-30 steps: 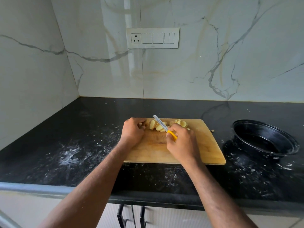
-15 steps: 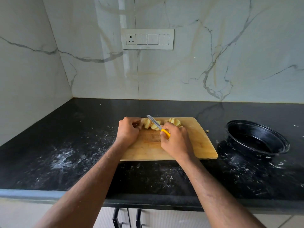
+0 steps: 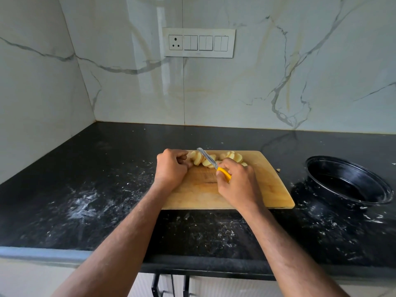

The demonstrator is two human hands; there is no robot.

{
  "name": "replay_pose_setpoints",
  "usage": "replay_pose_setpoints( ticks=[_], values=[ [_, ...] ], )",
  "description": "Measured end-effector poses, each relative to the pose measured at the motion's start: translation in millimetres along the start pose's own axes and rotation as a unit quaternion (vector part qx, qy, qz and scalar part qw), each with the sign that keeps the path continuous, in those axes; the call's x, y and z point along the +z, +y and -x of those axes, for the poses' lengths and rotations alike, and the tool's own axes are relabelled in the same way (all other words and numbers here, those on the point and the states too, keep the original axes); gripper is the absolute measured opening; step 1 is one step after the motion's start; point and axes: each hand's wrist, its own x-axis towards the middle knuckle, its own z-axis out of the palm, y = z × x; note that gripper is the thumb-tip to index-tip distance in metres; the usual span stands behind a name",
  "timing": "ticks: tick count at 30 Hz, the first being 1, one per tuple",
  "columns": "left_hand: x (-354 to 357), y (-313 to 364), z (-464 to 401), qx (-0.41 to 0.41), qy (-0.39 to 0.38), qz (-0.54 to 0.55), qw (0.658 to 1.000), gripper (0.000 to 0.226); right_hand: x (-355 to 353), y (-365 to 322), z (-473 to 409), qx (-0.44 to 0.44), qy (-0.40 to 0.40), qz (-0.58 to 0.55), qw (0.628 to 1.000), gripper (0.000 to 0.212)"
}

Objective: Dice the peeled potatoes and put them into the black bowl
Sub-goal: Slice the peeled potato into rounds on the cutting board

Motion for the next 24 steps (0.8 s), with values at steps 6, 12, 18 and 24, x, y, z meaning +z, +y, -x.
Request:
replay_pose_setpoints(
  ticks=[6,12,18,24],
  values=[
    [3,-6,-6,-0.028,0.011,-0.089,0.996,0.042,3,-1,1,0.009,-0.012,0.016,1.0,0.008],
    [7,-10,-10,-0.028,-0.027,-0.174,0.984,0.014,2,-8,2,0.0,-0.013,0.043,0.999,0.009],
    [7,-13,-12,-0.006,-0.044,-0.147,0.988,0.014,3,-10,3,0.002,-0.015,0.058,0.998,0.012],
    [5,-8,-1,0.065,-0.079,-0.129,0.986,0.015,3,-9,3,-0.002,0.002,0.049,0.999,0.01]
  ],
)
